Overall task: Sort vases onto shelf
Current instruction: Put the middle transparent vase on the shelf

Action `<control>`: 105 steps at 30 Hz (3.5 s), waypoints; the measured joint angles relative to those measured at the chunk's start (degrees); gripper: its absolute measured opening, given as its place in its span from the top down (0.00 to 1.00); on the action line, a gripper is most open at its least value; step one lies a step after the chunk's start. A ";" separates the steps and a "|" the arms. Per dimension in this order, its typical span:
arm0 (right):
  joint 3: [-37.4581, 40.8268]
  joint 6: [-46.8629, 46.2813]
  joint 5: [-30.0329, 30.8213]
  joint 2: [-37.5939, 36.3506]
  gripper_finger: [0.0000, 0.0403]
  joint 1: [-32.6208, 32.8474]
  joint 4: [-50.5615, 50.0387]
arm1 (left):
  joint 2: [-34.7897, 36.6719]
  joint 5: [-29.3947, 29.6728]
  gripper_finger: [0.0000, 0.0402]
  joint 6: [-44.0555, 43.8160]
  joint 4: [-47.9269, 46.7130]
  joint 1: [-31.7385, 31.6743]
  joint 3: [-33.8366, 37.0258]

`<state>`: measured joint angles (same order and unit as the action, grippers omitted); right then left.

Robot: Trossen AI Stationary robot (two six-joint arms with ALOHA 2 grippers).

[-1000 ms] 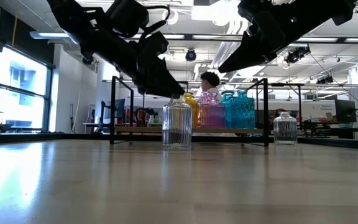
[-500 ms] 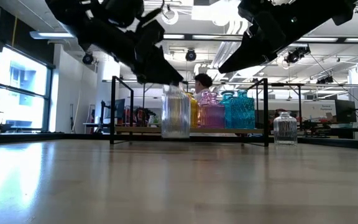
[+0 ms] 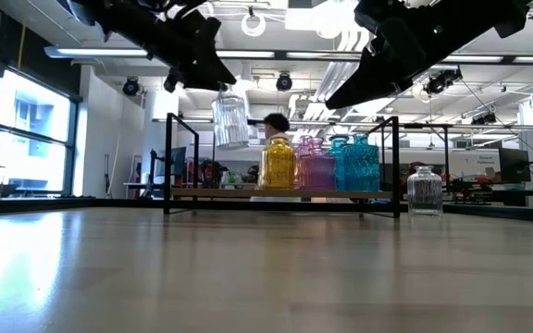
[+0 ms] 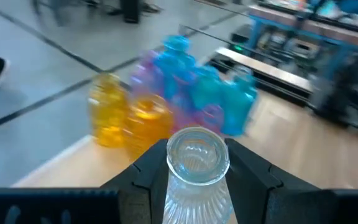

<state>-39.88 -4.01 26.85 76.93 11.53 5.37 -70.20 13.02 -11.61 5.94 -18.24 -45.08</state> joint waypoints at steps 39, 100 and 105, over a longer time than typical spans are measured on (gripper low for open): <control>0.00 -0.04 -0.02 0.00 1.00 -0.02 0.07 | -24.93 -6.46 0.71 6.12 4.26 -18.93 -14.47; 0.00 -0.06 -0.01 0.00 1.00 0.04 0.10 | -26.60 -6.82 0.65 8.49 5.24 -17.62 -14.27; 0.00 -0.06 -0.02 0.00 1.00 0.04 0.09 | -26.60 -6.44 0.65 8.73 5.33 -17.63 -14.27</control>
<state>-39.88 -4.07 26.83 76.93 11.57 5.46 -96.79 6.58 -2.88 11.27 -35.87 -59.35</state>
